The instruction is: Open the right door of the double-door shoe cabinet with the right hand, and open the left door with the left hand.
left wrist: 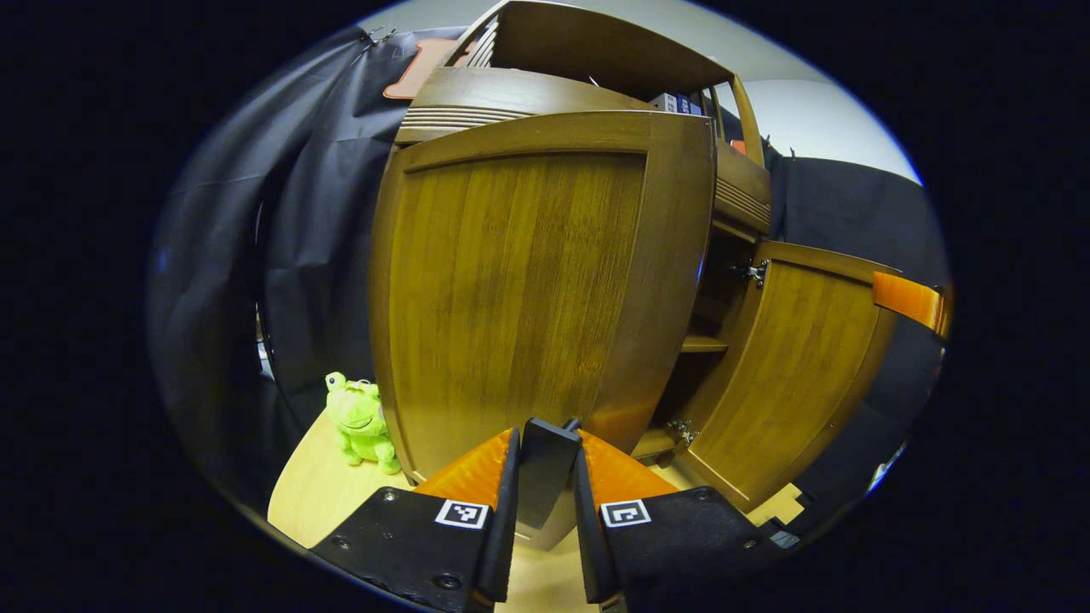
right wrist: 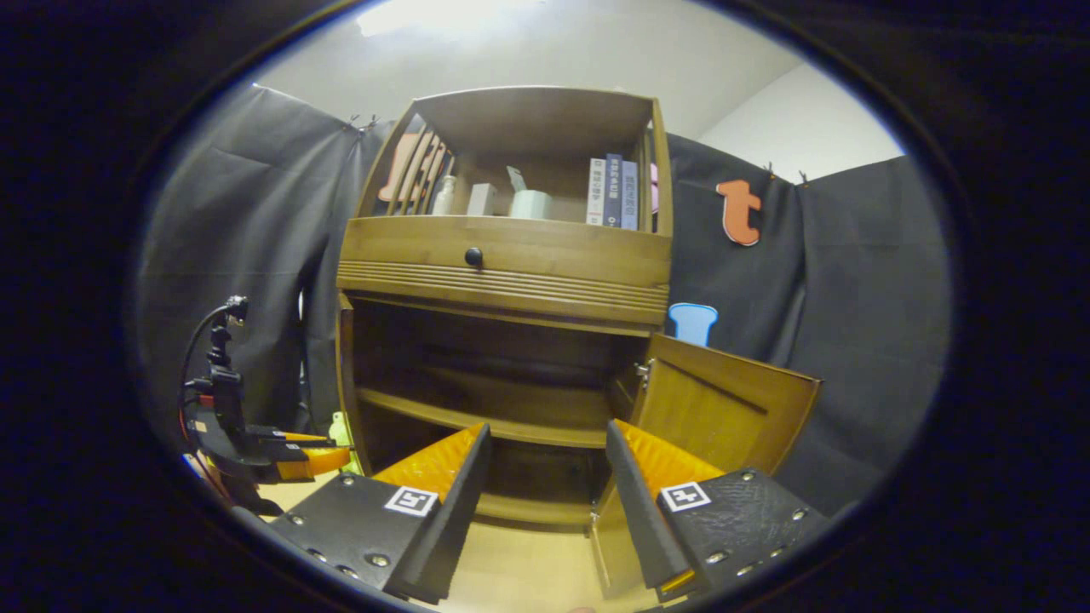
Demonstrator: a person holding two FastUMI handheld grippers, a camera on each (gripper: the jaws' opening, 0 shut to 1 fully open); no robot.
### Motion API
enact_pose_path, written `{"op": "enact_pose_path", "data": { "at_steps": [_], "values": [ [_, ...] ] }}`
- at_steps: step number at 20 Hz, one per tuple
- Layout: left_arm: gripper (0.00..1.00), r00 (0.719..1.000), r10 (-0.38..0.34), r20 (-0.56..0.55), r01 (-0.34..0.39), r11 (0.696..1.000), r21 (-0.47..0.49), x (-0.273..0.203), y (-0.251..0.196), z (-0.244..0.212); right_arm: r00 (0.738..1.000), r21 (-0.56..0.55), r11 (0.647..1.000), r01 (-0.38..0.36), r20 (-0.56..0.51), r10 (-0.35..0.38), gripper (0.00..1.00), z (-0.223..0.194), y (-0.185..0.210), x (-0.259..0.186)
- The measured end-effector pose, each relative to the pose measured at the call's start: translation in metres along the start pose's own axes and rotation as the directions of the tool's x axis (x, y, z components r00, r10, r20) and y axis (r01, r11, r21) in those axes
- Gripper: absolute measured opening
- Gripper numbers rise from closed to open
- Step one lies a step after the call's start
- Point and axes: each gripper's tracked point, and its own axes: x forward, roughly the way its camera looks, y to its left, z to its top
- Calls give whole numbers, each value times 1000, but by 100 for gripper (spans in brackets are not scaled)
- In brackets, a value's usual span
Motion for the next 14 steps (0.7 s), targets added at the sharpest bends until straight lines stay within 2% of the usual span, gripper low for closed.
{"op": "enact_pose_path", "data": {
  "at_steps": [2,4,7,14],
  "values": [
    [34,1000,11,2,-11,1000,-6,-7,6,0,1000,-2,1000,-24,-1,24,83,-2,9,4],
    [34,1000,25,1,-25,1000,-10,-13,11,-1,999,-2,999,-44,-5,44,77,-3,17,7],
    [34,999,43,3,-43,999,-5,-20,17,-3,998,-10,998,-66,-9,66,83,-4,25,11],
    [34,996,90,12,-90,996,-7,-41,36,1,995,-4,995,-102,-14,102,80,-8,40,19]
  ]
}}
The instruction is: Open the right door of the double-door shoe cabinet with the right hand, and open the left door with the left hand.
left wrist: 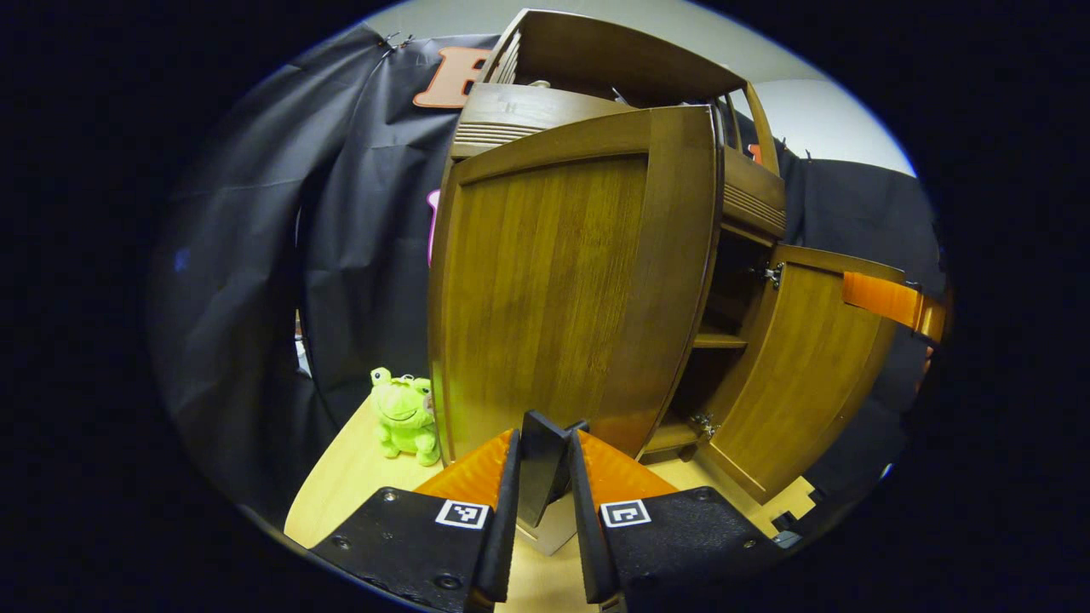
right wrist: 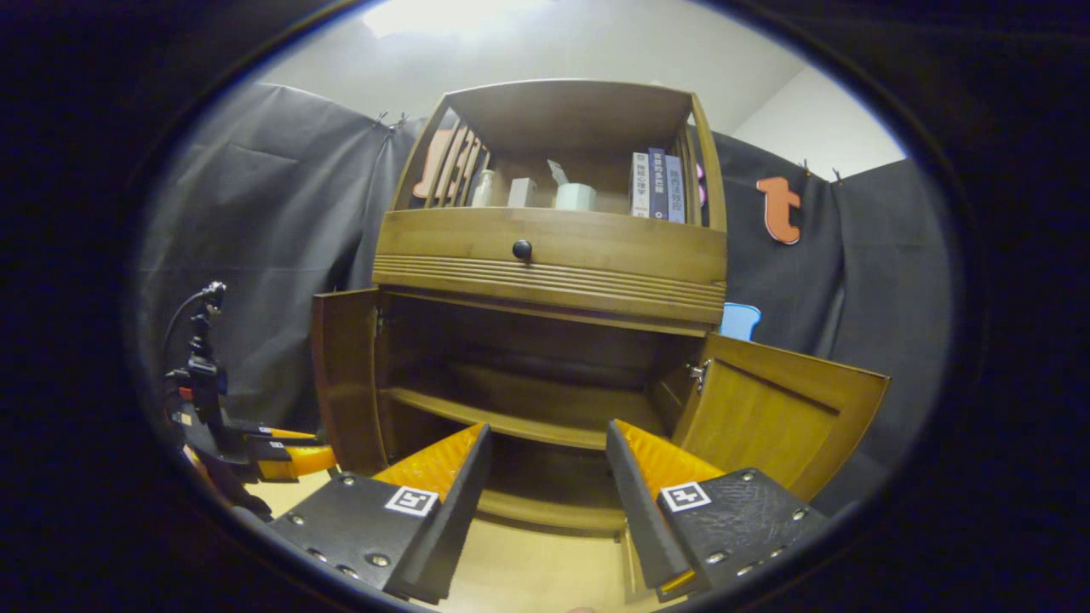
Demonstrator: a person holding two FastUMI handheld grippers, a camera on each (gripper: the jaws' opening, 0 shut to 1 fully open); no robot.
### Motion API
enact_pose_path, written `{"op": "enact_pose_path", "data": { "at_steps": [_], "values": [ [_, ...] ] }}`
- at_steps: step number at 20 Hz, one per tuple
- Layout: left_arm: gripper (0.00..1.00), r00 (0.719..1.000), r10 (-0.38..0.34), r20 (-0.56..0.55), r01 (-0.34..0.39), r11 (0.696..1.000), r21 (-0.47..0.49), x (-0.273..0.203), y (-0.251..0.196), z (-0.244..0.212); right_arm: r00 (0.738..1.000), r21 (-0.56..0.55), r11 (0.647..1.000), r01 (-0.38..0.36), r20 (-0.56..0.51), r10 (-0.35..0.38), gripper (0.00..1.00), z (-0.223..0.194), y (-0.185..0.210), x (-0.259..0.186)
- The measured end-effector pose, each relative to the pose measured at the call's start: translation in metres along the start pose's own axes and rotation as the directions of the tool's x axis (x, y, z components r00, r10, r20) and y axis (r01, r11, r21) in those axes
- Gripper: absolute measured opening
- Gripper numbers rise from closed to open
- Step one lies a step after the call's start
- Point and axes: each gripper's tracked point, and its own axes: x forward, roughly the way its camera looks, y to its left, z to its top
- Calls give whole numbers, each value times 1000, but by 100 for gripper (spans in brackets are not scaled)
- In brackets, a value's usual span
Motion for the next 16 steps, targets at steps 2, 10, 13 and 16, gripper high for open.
{"op": "enact_pose_path", "data": {
  "at_steps": [2,10,13,16],
  "values": [
    [34,1000,13,1,-13,1000,-12,-6,8,-1,1000,2,1000,-12,-3,12,80,-1,5,3],
    [30,997,70,9,-70,997,10,-25,38,1,998,6,998,-63,-9,63,80,-5,27,10],
    [34,996,91,13,-91,996,-1,-29,49,2,997,3,997,-71,-9,71,80,-5,32,9],
    [34,994,112,16,-112,994,-10,-34,60,3,997,6,997,-72,-9,72,80,-5,32,9]
  ]
}}
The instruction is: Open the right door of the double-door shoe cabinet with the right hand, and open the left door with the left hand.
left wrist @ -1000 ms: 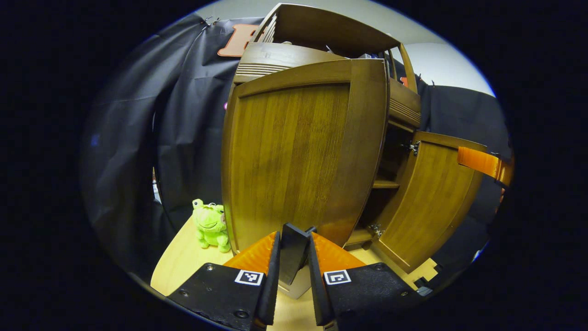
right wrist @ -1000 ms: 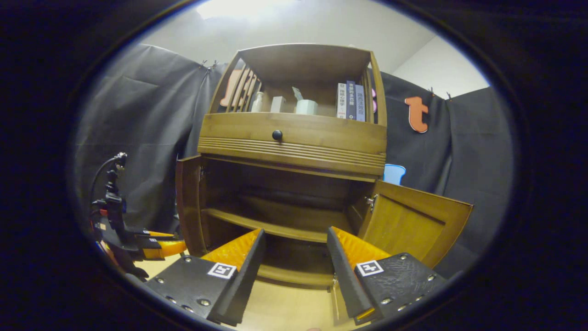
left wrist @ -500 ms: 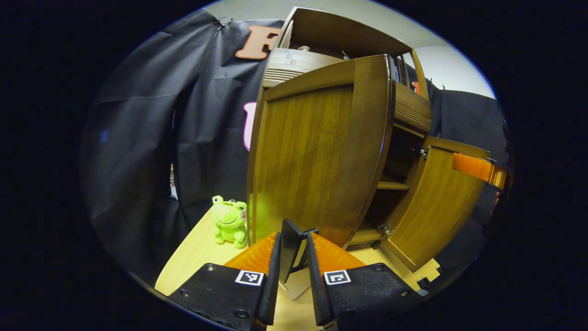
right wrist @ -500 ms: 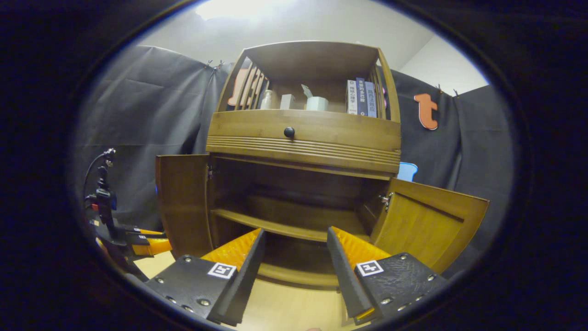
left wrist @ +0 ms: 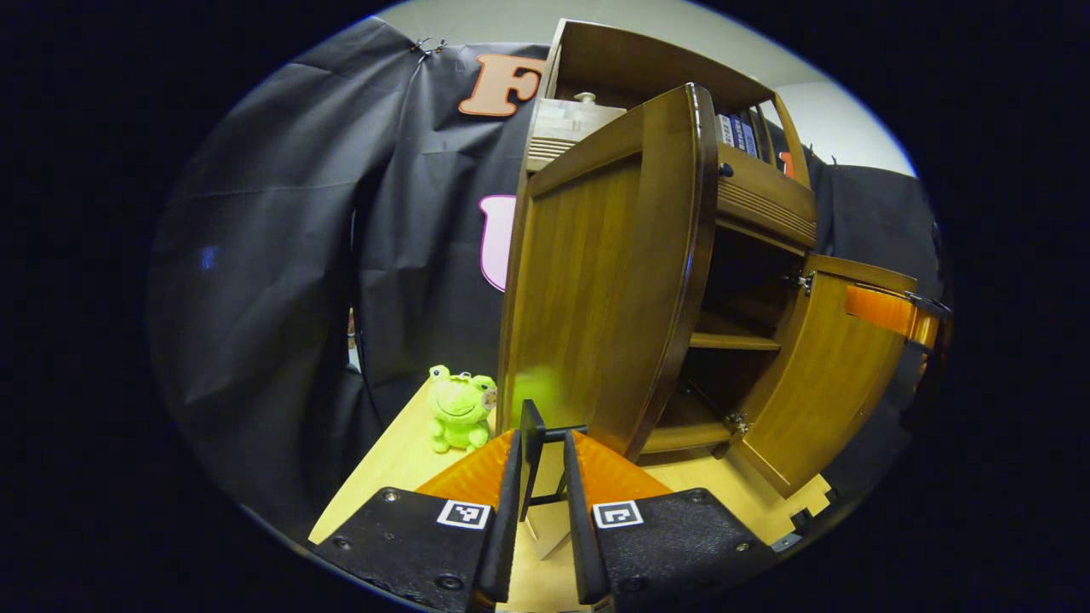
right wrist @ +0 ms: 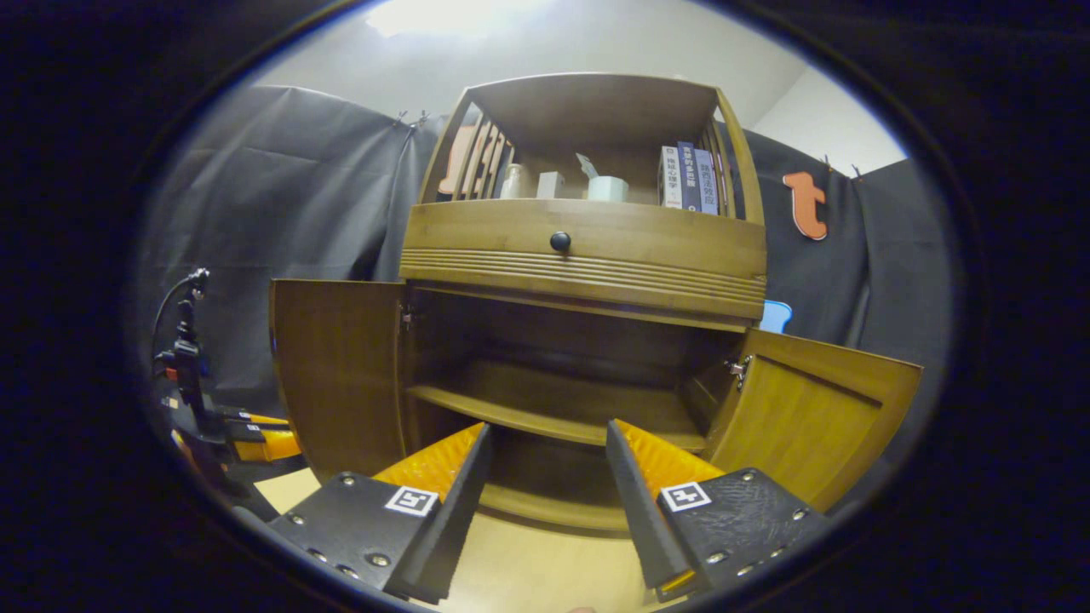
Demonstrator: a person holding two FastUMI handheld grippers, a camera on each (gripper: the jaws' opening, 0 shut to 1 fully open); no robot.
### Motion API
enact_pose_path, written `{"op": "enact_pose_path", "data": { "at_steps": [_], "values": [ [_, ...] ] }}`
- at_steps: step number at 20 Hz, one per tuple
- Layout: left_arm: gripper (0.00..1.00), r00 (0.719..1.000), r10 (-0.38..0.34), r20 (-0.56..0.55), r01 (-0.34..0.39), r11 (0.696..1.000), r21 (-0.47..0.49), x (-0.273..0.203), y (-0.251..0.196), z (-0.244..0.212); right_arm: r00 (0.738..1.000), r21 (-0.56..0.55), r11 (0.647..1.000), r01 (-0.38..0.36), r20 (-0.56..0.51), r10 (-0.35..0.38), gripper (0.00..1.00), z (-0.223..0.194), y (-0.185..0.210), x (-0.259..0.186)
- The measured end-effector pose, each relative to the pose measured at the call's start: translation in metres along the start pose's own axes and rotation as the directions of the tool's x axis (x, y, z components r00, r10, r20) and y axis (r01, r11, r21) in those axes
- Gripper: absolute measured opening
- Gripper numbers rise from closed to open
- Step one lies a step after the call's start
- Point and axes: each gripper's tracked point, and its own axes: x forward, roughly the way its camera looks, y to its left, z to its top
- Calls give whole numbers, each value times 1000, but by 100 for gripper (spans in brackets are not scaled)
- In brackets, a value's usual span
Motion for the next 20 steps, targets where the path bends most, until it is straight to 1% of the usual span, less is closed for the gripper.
{"op": "enact_pose_path", "data": {
  "at_steps": [1,3,4,5,6,7,8,15,18,20],
  "values": [
    [29,1000,7,0,-7,1000,5,-2,3,0,1000,4,1000,0,-1,0,83,0,0,-1],
    [27,1000,16,2,-16,1000,16,-4,9,0,1000,12,1000,-2,-2,2,83,-2,1,0],
    [25,1000,17,5,-17,1000,14,-5,11,1,1000,15,1000,-2,-3,2,80,-2,1,0],
    [25,1000,18,7,-18,1000,9,-6,14,1,1000,14,1000,-3,-3,3,80,-2,2,0],
    [17,1000,26,9,-26,1000,6,-7,19,2,1000,11,1000,-4,-3,4,80,-2,3,1],
    [17,999,39,10,-39,999,5,-7,25,2,1000,7,1000,-4,-4,4,80,-3,3,1],
    [25,999,51,11,-51,999,4,-8,31,2,1000,3,1000,-3,-6,3,80,-4,3,2],
    [25,990,138,19,-138,990,-17,-18,69,7,999,26,999,-38,-15,38,80,-6,17,13],
    [25,985,170,26,-168,985,-50,-25,83,8,998,14,998,-58,-10,58,80,-4,26,16],
    [26,985,169,37,-165,982,-88,-28,82,10,998,4,998,-66,-9,66,80,-4,30,16]
  ]
}}
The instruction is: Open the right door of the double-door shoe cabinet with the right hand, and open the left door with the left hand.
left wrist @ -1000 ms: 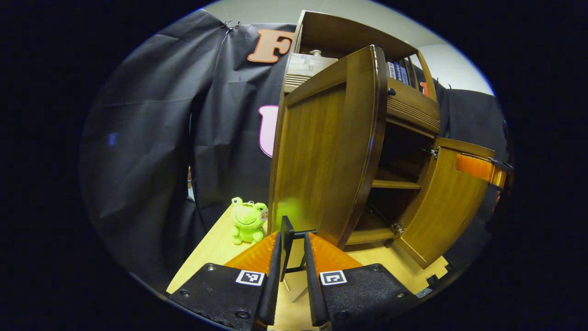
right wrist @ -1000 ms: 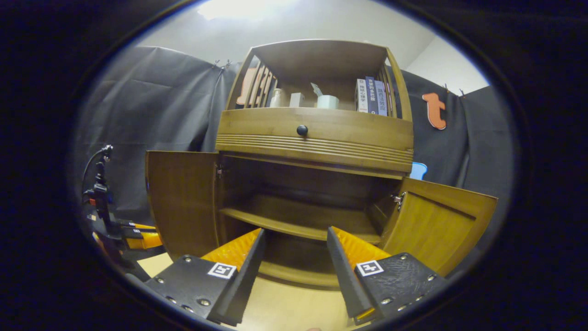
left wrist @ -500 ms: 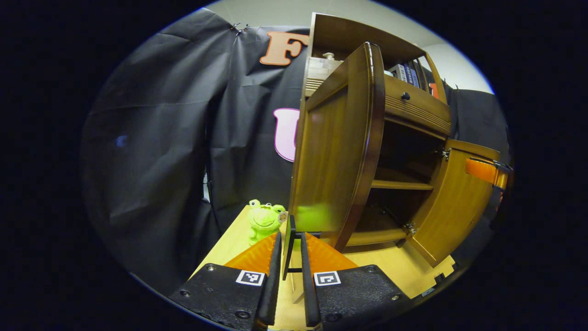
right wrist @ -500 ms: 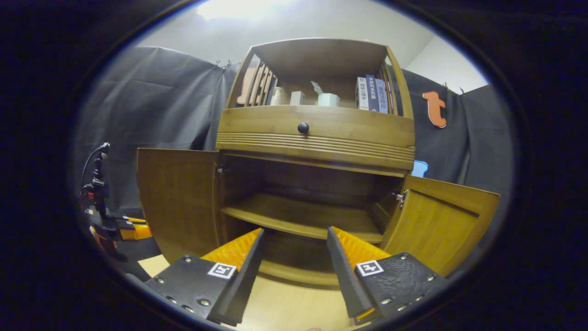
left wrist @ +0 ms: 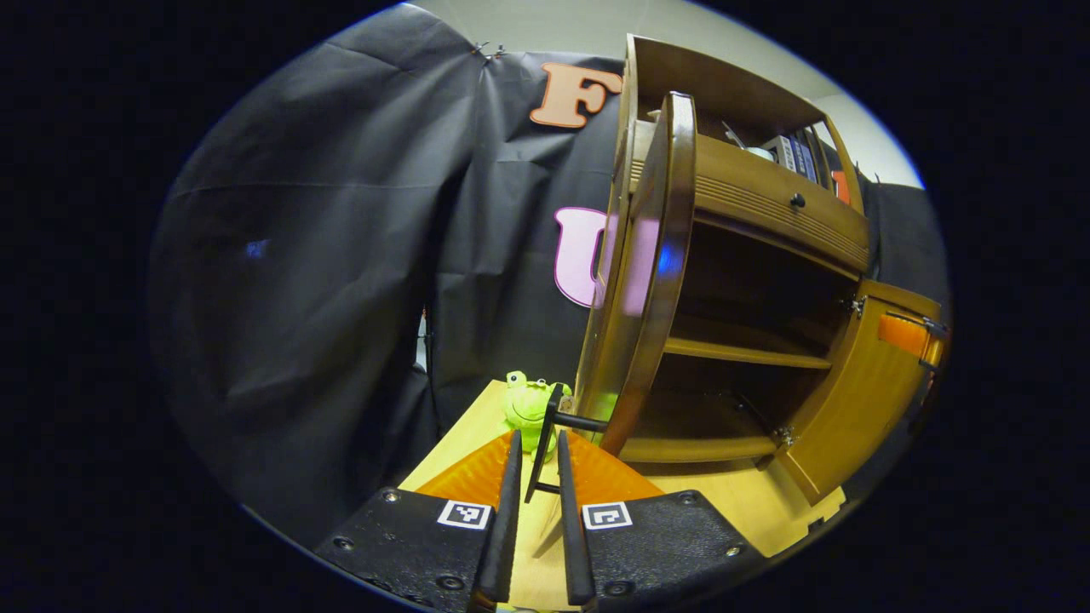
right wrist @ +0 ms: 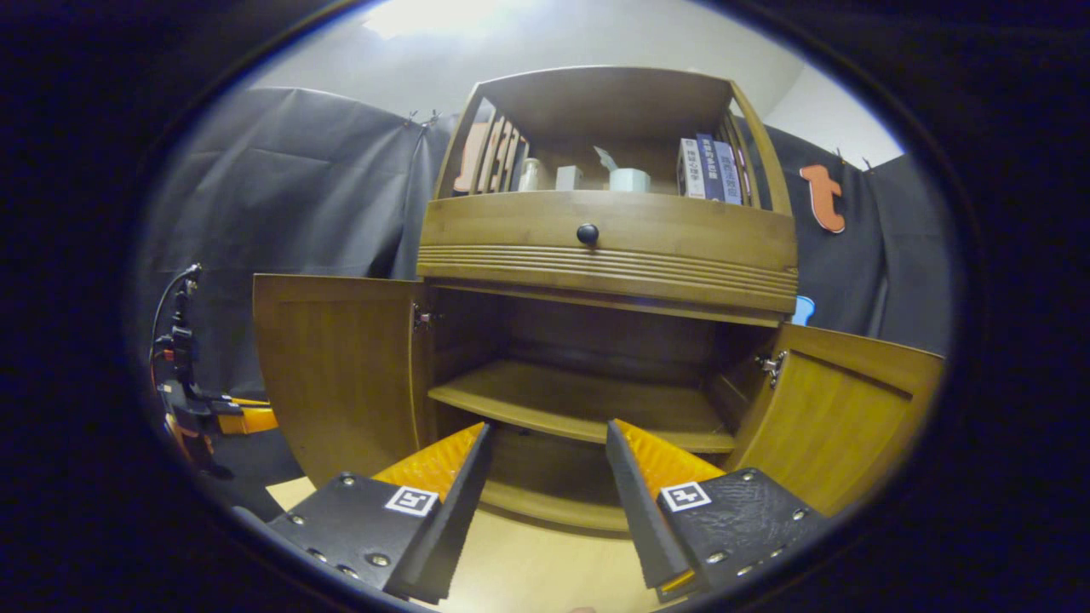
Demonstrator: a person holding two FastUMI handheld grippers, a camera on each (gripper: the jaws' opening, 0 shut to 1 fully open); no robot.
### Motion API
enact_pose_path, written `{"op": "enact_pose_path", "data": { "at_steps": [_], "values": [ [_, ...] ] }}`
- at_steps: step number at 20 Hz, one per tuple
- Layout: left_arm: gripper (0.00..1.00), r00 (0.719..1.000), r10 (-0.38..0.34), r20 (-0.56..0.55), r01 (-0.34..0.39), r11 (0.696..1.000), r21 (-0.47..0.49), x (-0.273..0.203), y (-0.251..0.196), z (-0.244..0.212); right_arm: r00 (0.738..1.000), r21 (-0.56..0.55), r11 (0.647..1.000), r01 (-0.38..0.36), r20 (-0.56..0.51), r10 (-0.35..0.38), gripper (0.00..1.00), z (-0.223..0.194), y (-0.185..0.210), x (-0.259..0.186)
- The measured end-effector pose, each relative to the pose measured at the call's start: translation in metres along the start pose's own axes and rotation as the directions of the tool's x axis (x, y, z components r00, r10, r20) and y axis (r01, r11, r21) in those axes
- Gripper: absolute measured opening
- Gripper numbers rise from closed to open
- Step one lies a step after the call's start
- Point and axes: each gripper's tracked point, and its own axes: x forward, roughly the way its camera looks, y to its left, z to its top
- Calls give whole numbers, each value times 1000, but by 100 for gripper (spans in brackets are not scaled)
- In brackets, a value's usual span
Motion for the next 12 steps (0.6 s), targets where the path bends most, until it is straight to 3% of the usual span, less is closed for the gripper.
{"op": "enact_pose_path", "data": {
  "at_steps": [2,12],
  "values": [
    [25,1000,2,6,-2,1000,-27,-1,0,0,1000,-9,1000,-1,-1,1,80,-1,0,-1],
    [25,981,169,92,-162,984,-76,-18,40,47,998,13,998,55,-7,-55,80,0,-25,-12]
  ]
}}
